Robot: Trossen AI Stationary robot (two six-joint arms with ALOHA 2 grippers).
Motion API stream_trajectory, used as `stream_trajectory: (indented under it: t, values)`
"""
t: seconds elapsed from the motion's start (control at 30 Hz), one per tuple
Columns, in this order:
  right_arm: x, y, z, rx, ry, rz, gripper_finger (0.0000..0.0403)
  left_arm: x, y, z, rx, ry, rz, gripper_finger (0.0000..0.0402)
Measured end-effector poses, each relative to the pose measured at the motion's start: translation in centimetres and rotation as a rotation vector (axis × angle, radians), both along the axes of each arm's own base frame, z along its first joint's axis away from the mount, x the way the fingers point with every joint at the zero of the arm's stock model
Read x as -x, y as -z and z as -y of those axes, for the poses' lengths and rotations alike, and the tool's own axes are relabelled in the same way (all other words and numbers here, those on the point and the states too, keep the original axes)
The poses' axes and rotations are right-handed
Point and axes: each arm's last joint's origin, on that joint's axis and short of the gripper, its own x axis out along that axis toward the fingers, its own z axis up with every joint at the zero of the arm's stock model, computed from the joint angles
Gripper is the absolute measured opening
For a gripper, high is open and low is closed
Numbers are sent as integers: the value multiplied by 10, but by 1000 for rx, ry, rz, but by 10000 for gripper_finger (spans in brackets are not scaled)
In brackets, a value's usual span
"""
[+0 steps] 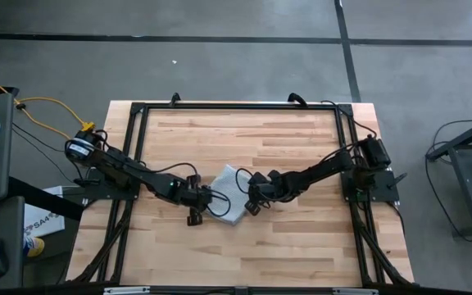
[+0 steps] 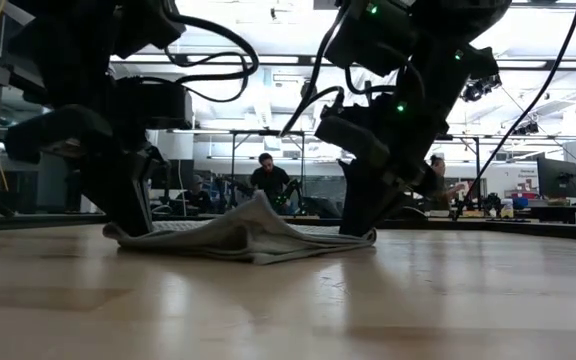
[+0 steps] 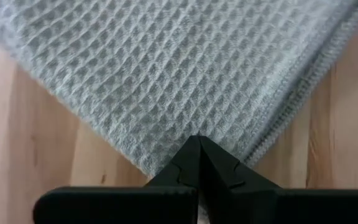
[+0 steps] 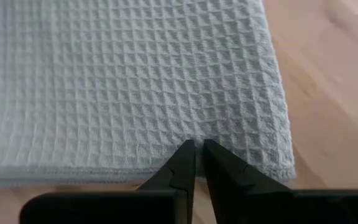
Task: Fold microfiber towels
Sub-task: Fold the gray microfiber cloth
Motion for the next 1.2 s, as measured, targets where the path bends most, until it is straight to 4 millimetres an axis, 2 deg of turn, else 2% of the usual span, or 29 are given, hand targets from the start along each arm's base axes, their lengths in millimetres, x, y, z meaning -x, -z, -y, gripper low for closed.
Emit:
stream_trajectory:
  t: [0.67, 0.93, 1.1, 1.2]
  values:
    - [-5, 0, 41, 81, -32, -27, 28, -29, 18, 11, 127, 16, 164, 0]
    - [-6, 0, 55, 82, -34, -28, 28, -31, 17, 12, 137, 17, 195, 0]
    - [-9, -1, 56, 101, -59, -4, 28, -32, 16, 12, 140, 18, 209, 0]
    - [-12, -3, 56, 106, -70, 27, 28, -34, 8, 13, 131, 40, 229, 0]
